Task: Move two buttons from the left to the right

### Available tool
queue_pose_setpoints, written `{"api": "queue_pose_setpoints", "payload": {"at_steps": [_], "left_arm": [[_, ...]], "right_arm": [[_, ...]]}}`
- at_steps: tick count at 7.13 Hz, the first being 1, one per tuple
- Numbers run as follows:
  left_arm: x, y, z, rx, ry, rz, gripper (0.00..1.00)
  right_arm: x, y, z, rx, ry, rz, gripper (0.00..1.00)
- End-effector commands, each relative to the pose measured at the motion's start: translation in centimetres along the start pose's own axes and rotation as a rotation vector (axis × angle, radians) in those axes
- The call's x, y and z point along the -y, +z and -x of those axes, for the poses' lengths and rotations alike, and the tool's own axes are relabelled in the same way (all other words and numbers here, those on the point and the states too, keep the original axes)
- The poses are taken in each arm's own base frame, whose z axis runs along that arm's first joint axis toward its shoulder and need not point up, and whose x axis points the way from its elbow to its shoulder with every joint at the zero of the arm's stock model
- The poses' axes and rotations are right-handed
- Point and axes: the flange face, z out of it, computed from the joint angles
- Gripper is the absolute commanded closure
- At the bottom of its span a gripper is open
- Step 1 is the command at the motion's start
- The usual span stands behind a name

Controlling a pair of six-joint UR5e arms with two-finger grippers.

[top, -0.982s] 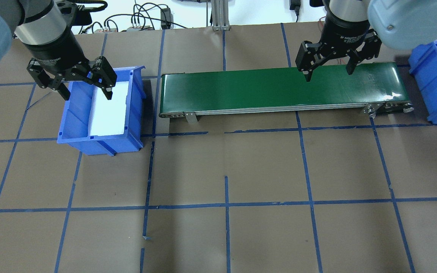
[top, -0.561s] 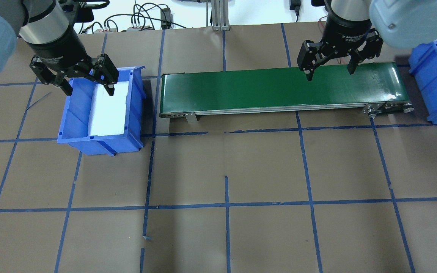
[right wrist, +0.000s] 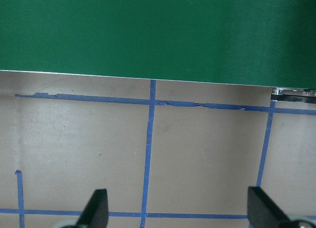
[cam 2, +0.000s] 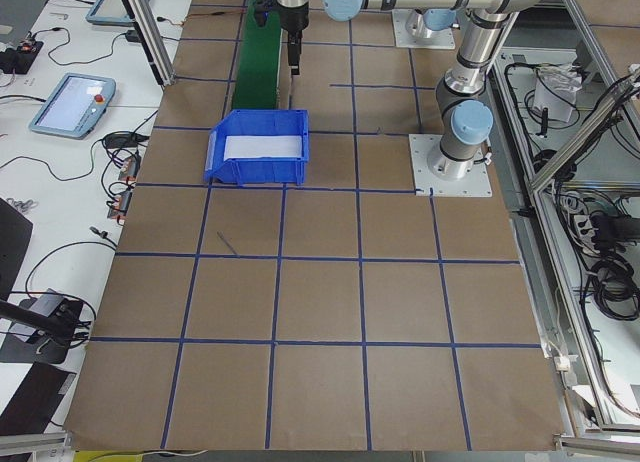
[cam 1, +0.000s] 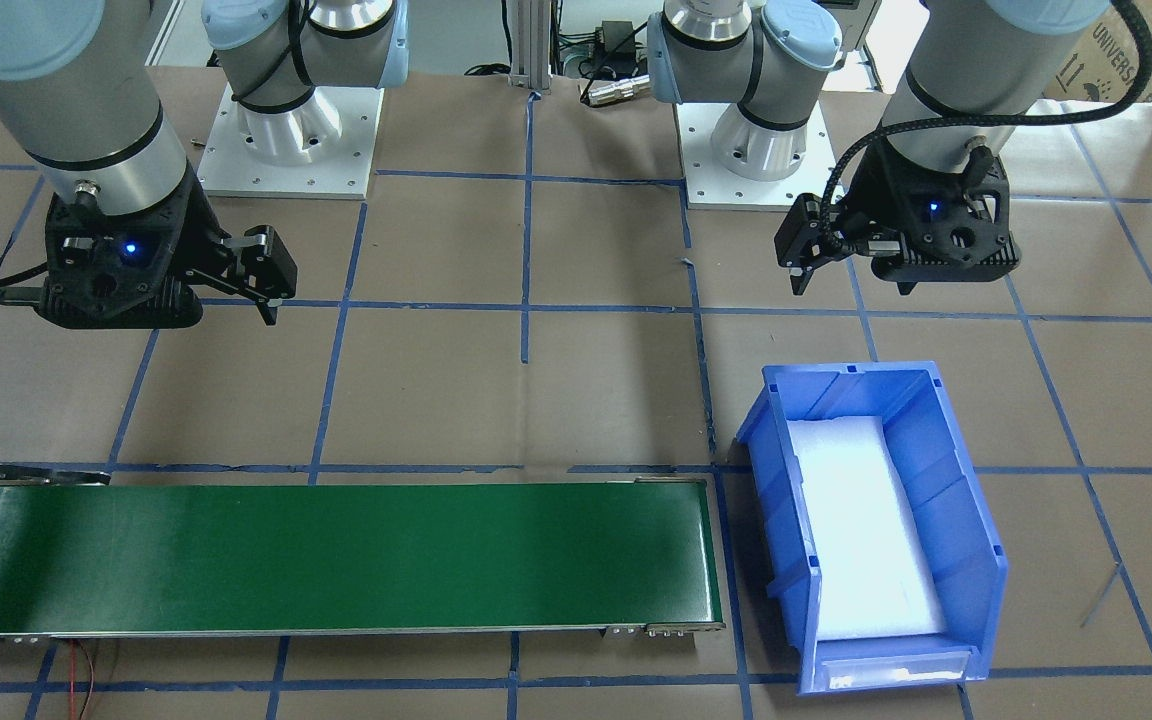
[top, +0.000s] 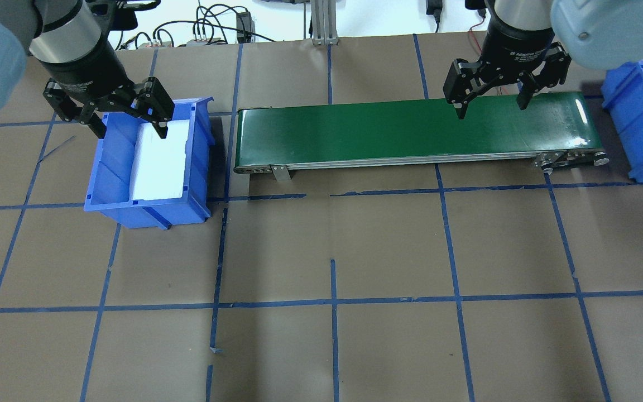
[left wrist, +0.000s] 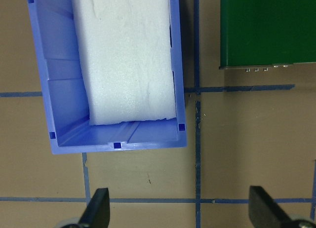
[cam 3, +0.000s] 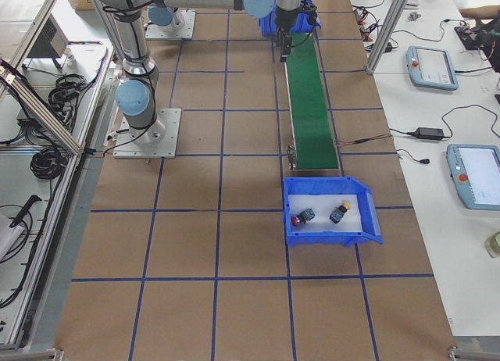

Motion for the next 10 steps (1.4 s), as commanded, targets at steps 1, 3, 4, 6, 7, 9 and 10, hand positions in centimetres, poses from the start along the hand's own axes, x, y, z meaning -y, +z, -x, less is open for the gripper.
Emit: {"api": "queue_pose_setpoints", "payload": {"at_steps": [1, 3, 4, 6, 7, 9, 10], "left_arm": [[0.7, -1.0, 0.0, -0.002, -0.003, -0.068, 0.00], [0.6, -2.2, 0.1, 0.000, 0.016, -0.108, 0.00], [0.8, -2.1, 0.1, -0.001, 0.033, -0.108, 0.00], [0.9, -2.4, 0.1, 0.001, 0.034, -0.129, 0.00], [1.2, -2.7, 0.1, 0.002, 0.033, -0.158, 0.00], [1.4, -2.7, 0.1, -0.006, 0.029, -0.175, 0.00], [1.0, -2.5, -0.1, -0.006, 0.031, -0.170, 0.00]], "right_arm": [[0.2, -0.1, 0.0, 0.000, -0.001, -0.001, 0.00], [-0.1, 0.1, 0.0, -0.001, 0.000, 0.002, 0.00], [0.1, 0.1, 0.0, -0.001, 0.000, 0.002, 0.00], [0.2, 0.3, 0.0, 0.000, 0.000, 0.000, 0.00], [0.2, 0.2, 0.0, 0.000, 0.000, -0.001, 0.00], [0.2, 0.2, 0.0, 0.000, 0.000, -0.001, 0.00], [0.2, 0.2, -0.1, 0.000, 0.002, -0.001, 0.00]]}}
